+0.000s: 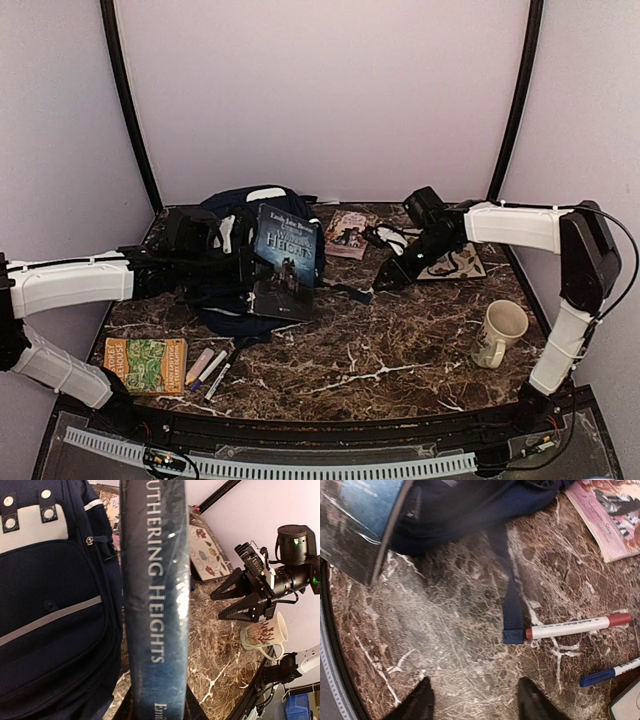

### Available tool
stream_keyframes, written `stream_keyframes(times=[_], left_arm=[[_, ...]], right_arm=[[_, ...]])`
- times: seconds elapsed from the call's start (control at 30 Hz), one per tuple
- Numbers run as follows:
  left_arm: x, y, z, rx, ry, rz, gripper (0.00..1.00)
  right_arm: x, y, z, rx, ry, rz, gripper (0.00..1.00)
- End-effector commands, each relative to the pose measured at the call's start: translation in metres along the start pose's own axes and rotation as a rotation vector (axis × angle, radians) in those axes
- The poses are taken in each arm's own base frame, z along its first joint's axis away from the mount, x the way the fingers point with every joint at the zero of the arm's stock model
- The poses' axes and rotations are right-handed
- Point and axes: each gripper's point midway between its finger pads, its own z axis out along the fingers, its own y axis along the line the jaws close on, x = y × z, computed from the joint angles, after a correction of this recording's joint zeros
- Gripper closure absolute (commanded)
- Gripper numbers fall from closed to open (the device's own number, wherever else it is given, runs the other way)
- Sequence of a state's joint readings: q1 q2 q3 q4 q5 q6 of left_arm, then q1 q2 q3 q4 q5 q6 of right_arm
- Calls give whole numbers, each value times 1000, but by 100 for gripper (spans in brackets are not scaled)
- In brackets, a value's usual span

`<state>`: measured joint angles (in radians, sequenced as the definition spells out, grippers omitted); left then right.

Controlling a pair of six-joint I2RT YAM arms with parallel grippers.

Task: Pack the student bag
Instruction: Pass from the left arm to the right

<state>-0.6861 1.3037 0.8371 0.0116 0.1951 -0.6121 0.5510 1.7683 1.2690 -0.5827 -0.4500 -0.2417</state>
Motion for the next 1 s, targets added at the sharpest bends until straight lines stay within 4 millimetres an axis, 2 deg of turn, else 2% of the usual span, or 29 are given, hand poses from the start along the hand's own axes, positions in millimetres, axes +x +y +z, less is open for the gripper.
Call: stream_keyframes(times=[0.0,0.1,0.2,0.4,0.6,0.73,0.97], left_arm=[[-56,-71,-40,332,-288,87,100],[-62,-83,-44,415,-328,92,100],[-65,-96,-50,501,-355,99,100],[-63,-110,-65,654,-410,77,100],[-56,-112,-64,722,-398,44,100],[-55,-113,-65,747,-403,35,100],[-55,-116,-68,789,-412,20,100]], right_arm=[[-42,27,-44,-103,-185,-60,0],[-58,49,-64,-201,-295,-74,0],[-72,62,-75,-278,-344,-58,0],[-92,81,-86,-442,-417,-43,1],[-109,101,-95,-613,-467,-15,8],[-113,112,-87,-643,-450,4,8],[-115,109,-67,-624,-416,56,12]])
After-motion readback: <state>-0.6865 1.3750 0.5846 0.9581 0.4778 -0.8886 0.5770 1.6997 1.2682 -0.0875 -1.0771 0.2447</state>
